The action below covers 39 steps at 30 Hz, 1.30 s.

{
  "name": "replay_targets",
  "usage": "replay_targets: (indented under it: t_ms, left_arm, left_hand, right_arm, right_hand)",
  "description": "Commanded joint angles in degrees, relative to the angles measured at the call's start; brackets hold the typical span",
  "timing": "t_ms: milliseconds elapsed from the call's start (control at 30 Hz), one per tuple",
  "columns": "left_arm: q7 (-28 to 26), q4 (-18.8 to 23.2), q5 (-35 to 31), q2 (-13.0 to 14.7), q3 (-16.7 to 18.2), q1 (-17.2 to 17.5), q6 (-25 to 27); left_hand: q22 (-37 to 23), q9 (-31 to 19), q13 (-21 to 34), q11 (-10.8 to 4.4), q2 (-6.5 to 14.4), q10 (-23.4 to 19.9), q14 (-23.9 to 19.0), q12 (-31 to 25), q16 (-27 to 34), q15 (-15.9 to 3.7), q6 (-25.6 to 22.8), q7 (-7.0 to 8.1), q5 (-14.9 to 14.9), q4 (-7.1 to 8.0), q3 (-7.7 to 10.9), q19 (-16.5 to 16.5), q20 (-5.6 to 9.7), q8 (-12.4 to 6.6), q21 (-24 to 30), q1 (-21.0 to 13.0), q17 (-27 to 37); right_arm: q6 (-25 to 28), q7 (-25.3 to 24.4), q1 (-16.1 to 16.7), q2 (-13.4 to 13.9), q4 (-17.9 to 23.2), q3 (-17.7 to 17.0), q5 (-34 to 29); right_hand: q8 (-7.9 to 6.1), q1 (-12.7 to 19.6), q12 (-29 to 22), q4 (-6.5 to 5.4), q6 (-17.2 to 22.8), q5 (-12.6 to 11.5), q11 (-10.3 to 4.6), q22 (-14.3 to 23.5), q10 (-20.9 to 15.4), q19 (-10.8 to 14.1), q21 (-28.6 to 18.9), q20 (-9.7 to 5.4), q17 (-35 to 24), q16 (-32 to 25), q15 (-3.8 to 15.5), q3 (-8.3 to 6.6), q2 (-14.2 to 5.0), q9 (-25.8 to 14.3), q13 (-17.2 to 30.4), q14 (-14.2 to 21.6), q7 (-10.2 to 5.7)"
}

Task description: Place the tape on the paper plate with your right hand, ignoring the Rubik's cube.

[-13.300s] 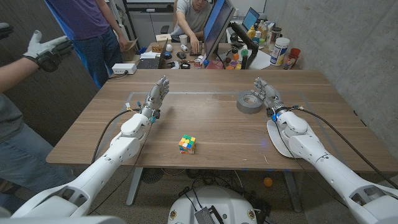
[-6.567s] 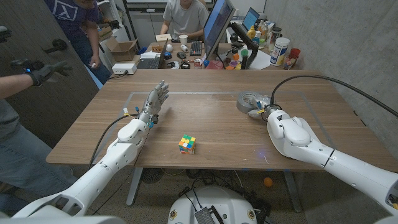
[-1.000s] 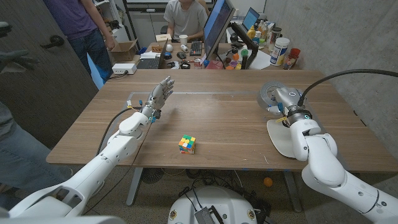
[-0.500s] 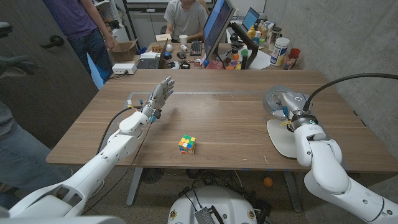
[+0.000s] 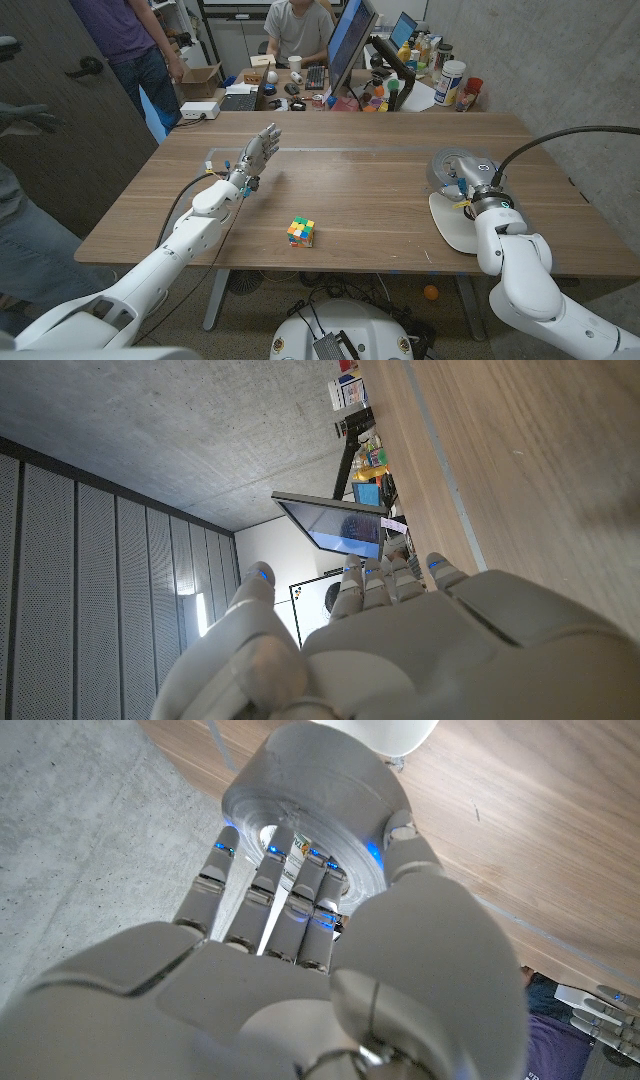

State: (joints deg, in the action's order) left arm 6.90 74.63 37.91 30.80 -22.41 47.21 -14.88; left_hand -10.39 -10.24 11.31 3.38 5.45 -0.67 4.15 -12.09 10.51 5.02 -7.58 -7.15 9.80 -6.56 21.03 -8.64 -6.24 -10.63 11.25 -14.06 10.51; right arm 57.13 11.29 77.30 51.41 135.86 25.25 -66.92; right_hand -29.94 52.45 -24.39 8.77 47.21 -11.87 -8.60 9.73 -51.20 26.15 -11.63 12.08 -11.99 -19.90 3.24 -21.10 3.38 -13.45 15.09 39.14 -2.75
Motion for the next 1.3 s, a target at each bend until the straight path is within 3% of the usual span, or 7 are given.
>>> replay_targets:
  t_ms: [33,333,600,1300]
  left_arm:
    - [0.25,-0.56,-0.02,-0.34,-0.23,-0.43,-0.21]
    - [0.09,-0.21,-0.05,-0.25,-0.22,-0.22,-0.14]
    - [0.19,-0.43,0.21,-0.46,-0.07,-0.19,-0.43]
    - [-0.09,0.27,-0.1,0.05,-0.13,-0.23,0.16]
  left_hand:
    - [-0.21,-0.28,0.22,0.31,0.73,0.36,0.49,-0.11,0.23,0.23,-0.59,-0.15,0.22,0.11,0.46,-0.41,0.18,-0.41,0.2,-0.27,0.09]
    - [-0.21,-0.28,0.22,0.16,0.82,0.38,0.49,-0.12,0.25,0.28,-0.6,-0.12,0.23,0.06,0.57,-0.43,0.16,-0.41,0.22,-0.36,0.08]
    - [-0.2,-0.28,0.22,0.35,0.88,0.43,0.47,-0.1,0.27,0.31,-0.6,-0.18,0.23,0.02,0.65,-0.44,0.17,-0.4,0.23,-0.42,0.08]
    - [-0.2,-0.28,0.21,0.31,0.97,0.49,0.44,-0.11,0.32,0.33,-0.74,-0.08,0.23,-0.07,0.84,-0.49,0.16,-0.42,0.26,-0.56,0.07]
  right_arm:
    - [3.81,0.81,2.03,0.25,0.94,0.51,0.02]
    - [7.64,1.13,4.9,1.69,2.82,-0.07,-0.1]
    - [9.67,0.38,5.49,1.86,2.92,0.68,0.97]
    - [16.91,1.48,3.64,7.44,3.97,5.98,4.76]
  right_hand:
    - [-0.38,6.32,0.0,-0.15,9.38,-0.2,-3.74,0.15,-3.97,0.45,0.18,0.09,0.01,0.22,0.02,-0.11,-6.51,-0.04,0.19,0.69,-8.22]
    - [-0.42,6.24,0.08,-0.28,9.46,-0.17,-3.74,0.15,-3.99,0.52,0.24,0.09,-0.18,0.25,0.13,0.08,-6.72,0.03,0.24,0.69,-8.27]
    - [-0.43,6.44,0.15,-0.17,9.47,-0.16,-3.71,0.15,-4.01,0.72,0.23,0.04,-0.22,0.32,0.3,0.16,-6.72,0.08,0.24,0.75,-8.15]
    - [-0.39,6.55,0.22,-0.23,9.34,-0.1,-3.7,0.15,-4.15,0.86,0.33,0.1,-0.41,0.45,0.39,0.39,-7.0,0.19,0.4,0.97,-8.23]
